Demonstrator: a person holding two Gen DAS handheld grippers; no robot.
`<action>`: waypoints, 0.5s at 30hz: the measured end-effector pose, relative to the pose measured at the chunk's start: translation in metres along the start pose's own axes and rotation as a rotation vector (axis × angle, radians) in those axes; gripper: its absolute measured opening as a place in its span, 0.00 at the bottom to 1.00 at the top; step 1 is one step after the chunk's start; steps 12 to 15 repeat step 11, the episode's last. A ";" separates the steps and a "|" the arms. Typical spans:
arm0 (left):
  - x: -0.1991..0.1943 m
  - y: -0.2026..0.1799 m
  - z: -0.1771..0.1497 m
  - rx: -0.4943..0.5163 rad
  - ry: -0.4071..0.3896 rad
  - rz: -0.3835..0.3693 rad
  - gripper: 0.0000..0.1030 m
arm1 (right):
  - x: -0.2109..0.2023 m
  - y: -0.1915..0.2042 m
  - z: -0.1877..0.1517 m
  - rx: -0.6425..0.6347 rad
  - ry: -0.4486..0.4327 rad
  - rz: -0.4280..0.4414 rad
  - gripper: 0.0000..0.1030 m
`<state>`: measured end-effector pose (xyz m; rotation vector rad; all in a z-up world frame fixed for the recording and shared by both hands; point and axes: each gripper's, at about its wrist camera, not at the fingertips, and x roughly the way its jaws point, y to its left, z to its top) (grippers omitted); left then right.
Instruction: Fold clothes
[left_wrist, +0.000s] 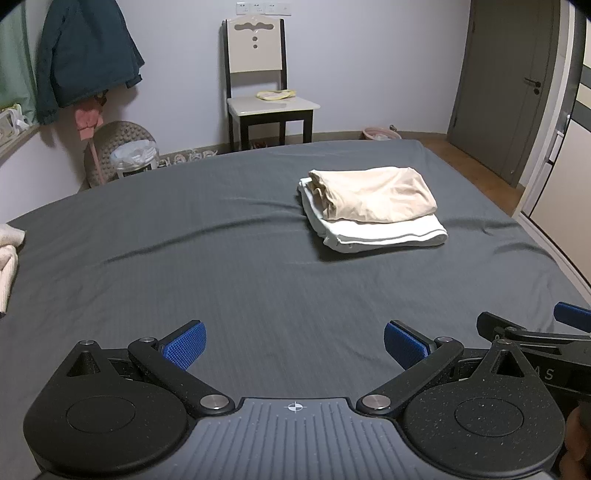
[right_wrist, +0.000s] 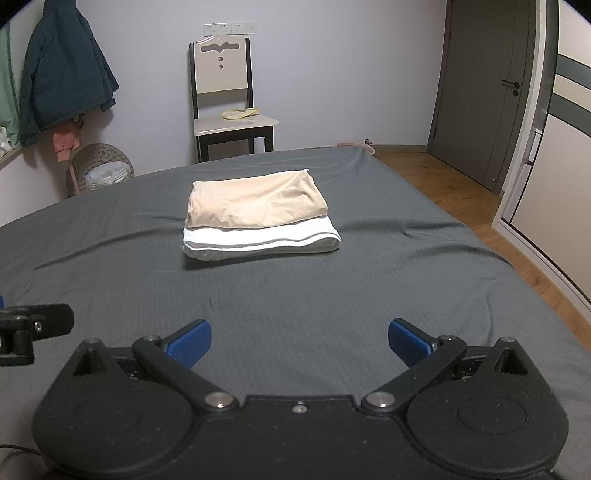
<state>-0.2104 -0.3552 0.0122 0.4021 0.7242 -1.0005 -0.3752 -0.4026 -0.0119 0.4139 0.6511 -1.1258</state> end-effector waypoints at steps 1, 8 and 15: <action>0.000 0.000 0.000 0.002 -0.002 0.000 1.00 | 0.000 0.000 0.000 0.000 0.001 0.001 1.00; -0.001 -0.002 0.000 0.007 -0.005 0.004 1.00 | 0.001 0.000 0.000 0.000 0.003 0.002 1.00; 0.000 -0.002 0.000 0.004 -0.004 0.003 1.00 | 0.002 0.001 0.000 0.000 0.004 0.002 1.00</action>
